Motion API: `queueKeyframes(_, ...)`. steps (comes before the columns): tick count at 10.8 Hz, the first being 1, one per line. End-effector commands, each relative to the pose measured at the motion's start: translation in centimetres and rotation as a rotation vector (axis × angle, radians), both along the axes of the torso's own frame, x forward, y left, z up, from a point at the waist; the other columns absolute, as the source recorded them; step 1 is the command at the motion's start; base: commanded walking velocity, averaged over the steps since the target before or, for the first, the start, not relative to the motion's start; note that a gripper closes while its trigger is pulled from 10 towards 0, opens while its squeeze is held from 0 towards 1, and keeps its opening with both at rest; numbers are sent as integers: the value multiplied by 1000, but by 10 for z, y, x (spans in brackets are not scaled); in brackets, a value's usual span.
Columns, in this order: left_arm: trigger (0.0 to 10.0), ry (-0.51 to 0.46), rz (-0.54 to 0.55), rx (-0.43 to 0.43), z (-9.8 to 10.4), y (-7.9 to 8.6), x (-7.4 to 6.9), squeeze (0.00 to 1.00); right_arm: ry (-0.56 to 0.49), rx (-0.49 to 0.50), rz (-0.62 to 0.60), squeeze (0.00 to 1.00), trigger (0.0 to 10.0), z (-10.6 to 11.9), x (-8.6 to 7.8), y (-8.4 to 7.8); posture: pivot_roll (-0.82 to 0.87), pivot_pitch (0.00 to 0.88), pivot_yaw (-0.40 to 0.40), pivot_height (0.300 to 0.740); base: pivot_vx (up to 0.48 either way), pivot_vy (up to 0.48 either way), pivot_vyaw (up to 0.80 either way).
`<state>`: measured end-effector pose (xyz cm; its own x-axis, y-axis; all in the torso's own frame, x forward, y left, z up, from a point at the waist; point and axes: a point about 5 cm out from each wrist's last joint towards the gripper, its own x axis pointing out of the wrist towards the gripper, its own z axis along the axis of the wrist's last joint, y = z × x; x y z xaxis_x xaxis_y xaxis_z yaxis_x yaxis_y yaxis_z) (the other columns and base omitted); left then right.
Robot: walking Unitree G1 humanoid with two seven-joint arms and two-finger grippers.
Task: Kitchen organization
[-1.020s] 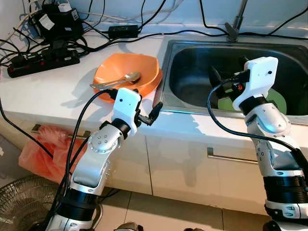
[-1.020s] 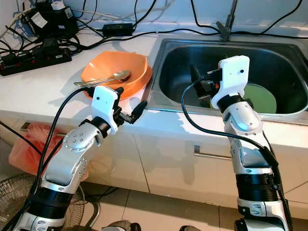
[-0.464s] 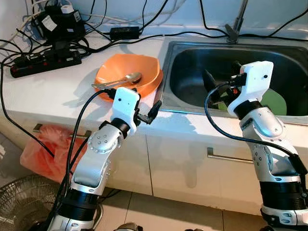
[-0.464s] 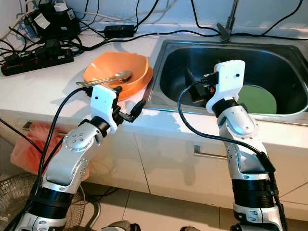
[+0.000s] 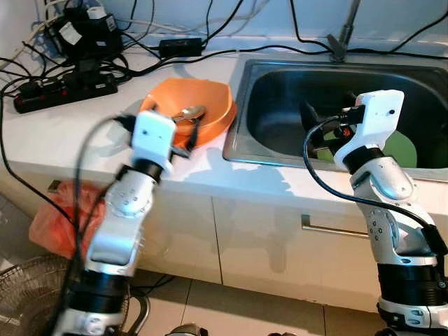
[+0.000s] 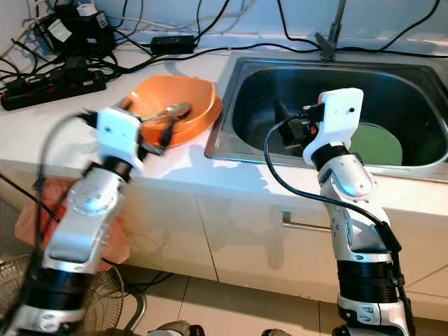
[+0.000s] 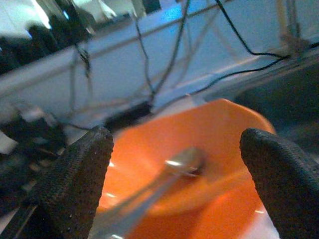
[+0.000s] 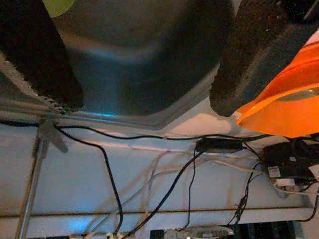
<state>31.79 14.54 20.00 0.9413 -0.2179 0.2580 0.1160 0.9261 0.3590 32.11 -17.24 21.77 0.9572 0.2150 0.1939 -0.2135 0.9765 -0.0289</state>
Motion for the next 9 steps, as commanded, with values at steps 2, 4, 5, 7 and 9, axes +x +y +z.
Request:
queueKeyframes(2,10000,-15,116,41,-5,18,5,1000,8,20,22,0,10000,1,-3,3,87,72,94,740,0,0,0)
queueKeyframes(4,10000,18,150,113,-12,28,9,482,14,20,26,0,10000,1,-4,3,86,70,94,740,0,0,0)
queueKeyframes(5,10000,36,148,140,-15,30,11,0,15,21,25,0,10000,1,-3,3,86,70,93,740,0,0,0)
queueKeyframes(7,10000,15,74,307,-17,25,14,0,16,24,29,0,10000,1,-4,3,86,71,94,740,0,0,0)
queueKeyframes(9,10000,2,26,394,-19,23,15,0,17,26,27,0,10000,1,-4,3,83,72,96,740,0,0,0)
